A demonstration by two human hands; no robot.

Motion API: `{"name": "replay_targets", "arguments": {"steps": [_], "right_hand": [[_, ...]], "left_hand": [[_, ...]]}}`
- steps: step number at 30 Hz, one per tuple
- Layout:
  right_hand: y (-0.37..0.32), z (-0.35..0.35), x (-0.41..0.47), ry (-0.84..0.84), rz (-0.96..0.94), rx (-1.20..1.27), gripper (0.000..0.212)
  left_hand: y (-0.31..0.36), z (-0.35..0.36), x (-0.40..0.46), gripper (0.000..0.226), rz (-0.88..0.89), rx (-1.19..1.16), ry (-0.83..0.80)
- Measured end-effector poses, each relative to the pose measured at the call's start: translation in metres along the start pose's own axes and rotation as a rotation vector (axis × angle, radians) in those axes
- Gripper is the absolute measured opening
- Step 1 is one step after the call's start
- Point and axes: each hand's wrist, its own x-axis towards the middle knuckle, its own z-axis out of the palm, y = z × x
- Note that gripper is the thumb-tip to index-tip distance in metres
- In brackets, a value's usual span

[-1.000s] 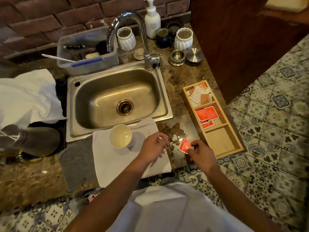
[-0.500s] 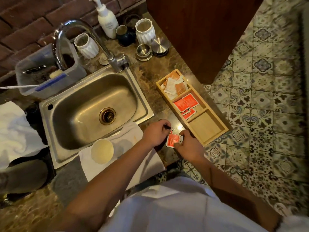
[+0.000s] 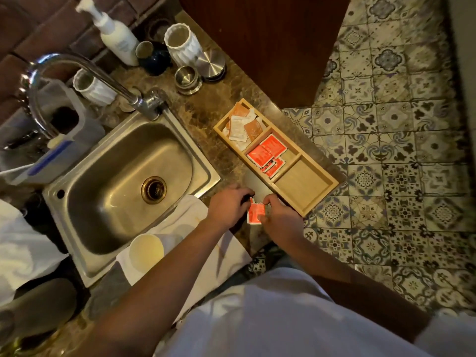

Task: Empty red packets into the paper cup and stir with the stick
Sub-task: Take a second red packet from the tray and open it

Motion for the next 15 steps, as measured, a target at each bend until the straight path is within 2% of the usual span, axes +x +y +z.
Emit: {"name": "replay_targets", "arguments": {"steps": [15], "right_hand": [[0.0, 0.0, 0.007, -0.09, 0.079, 0.057, 0.03]], "left_hand": [[-0.003, 0.002, 0.013, 0.022, 0.034, 0.014, -0.045]]}}
